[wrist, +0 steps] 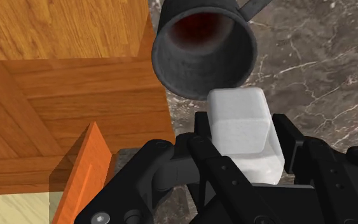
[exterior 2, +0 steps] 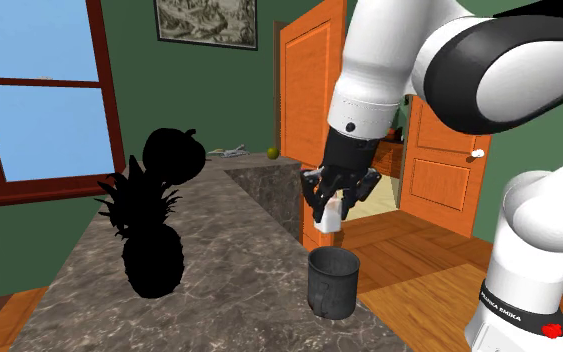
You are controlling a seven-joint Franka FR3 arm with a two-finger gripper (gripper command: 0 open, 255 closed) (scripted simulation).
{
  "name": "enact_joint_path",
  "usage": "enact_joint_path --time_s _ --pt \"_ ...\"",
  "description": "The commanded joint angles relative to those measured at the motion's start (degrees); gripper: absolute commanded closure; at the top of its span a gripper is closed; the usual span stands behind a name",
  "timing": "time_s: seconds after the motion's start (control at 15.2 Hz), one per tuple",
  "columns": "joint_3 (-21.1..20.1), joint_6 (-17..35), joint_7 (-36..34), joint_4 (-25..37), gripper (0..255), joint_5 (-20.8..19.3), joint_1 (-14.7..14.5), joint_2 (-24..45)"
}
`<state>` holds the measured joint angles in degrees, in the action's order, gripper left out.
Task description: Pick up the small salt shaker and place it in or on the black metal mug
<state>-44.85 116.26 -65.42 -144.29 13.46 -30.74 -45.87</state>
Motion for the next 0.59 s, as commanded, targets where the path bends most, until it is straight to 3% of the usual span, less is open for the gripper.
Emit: enact_joint_path --time_s 0.0,0.53 --pt "-0.66 -0.30 -1.13 -1.38 255 1.11 -1.62 -1.39" --pt "-4.15 6.02 -2.54 -5.86 255 2.64 -1.48 0.40"
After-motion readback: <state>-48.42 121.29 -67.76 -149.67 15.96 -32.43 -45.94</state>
